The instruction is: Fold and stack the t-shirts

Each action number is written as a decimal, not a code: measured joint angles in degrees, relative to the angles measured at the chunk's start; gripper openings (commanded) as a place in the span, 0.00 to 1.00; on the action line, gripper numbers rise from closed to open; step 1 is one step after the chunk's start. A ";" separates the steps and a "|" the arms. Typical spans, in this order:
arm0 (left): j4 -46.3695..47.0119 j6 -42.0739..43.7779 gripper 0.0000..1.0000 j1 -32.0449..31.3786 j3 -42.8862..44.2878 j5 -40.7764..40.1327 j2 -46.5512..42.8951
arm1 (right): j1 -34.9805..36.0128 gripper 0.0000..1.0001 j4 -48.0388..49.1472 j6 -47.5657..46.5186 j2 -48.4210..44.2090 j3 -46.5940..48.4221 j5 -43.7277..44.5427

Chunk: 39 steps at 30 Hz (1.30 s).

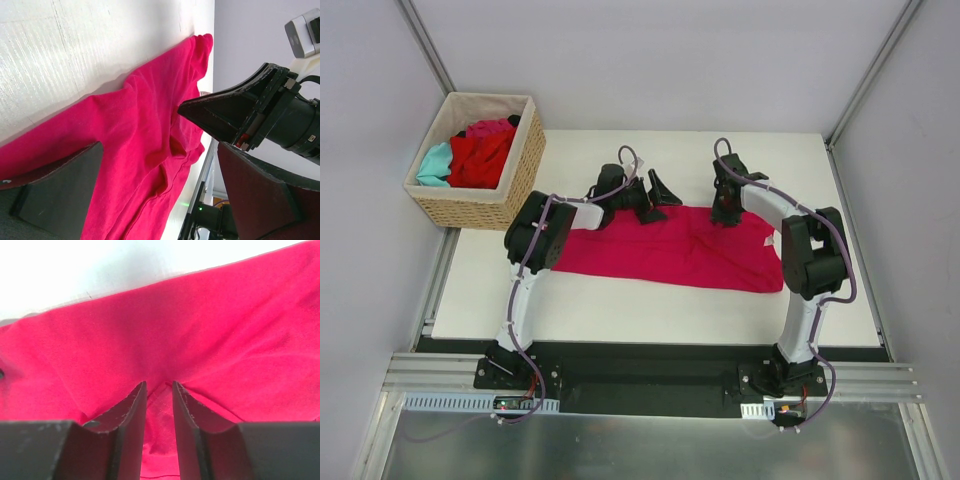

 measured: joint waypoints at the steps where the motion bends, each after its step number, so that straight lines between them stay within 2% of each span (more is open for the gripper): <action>1: -0.26 0.24 0.99 0.00 0.00 -0.17 -0.09 | 0.04 0.30 0.02 0.04 0.00 0.00 0.00; 8: -1.84 2.43 0.99 0.20 2.27 0.57 -0.39 | 0.20 0.36 0.15 0.09 0.26 0.00 -0.02; 14: -3.67 3.87 0.99 0.37 3.93 1.18 -3.63 | 0.20 0.35 0.17 0.09 0.52 -0.04 -0.02; 26: -6.05 4.70 0.99 0.39 4.68 1.84 -7.10 | 0.22 0.18 0.52 0.13 0.52 -0.94 0.02; 30: -6.40 4.70 0.99 0.74 4.68 1.84 -7.10 | 0.22 0.01 0.66 0.28 0.52 -1.79 0.09; 39: -6.47 4.68 0.99 1.11 4.68 1.84 -7.10 | 0.39 0.01 1.05 0.48 0.02 -2.84 0.48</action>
